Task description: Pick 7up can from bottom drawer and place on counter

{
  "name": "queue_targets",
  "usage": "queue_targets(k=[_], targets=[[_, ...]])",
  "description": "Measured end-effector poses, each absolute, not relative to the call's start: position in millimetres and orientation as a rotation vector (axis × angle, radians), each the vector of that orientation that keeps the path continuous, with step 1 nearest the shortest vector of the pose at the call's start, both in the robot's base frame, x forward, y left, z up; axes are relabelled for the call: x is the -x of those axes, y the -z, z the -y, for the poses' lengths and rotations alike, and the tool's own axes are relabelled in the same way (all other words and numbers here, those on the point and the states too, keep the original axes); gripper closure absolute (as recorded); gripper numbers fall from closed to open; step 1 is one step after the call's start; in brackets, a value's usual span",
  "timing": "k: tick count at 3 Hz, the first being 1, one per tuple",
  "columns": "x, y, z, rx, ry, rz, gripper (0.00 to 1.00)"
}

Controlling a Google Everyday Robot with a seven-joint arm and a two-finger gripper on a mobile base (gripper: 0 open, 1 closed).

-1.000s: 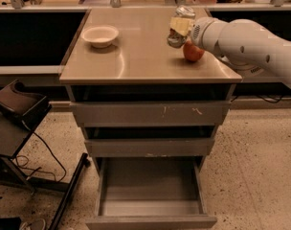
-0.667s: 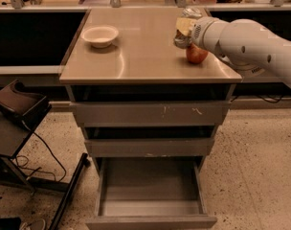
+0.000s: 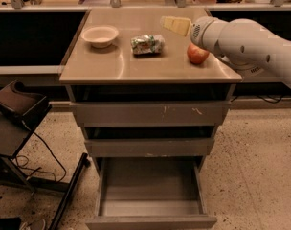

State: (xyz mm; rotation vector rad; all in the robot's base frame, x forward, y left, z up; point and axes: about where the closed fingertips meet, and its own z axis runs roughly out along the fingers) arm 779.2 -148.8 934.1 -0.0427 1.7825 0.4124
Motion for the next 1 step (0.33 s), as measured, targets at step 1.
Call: queue_targets(k=[1], targets=[[-779.2,-934.1,148.8,0.043,-0.412,-1.782,0.00]])
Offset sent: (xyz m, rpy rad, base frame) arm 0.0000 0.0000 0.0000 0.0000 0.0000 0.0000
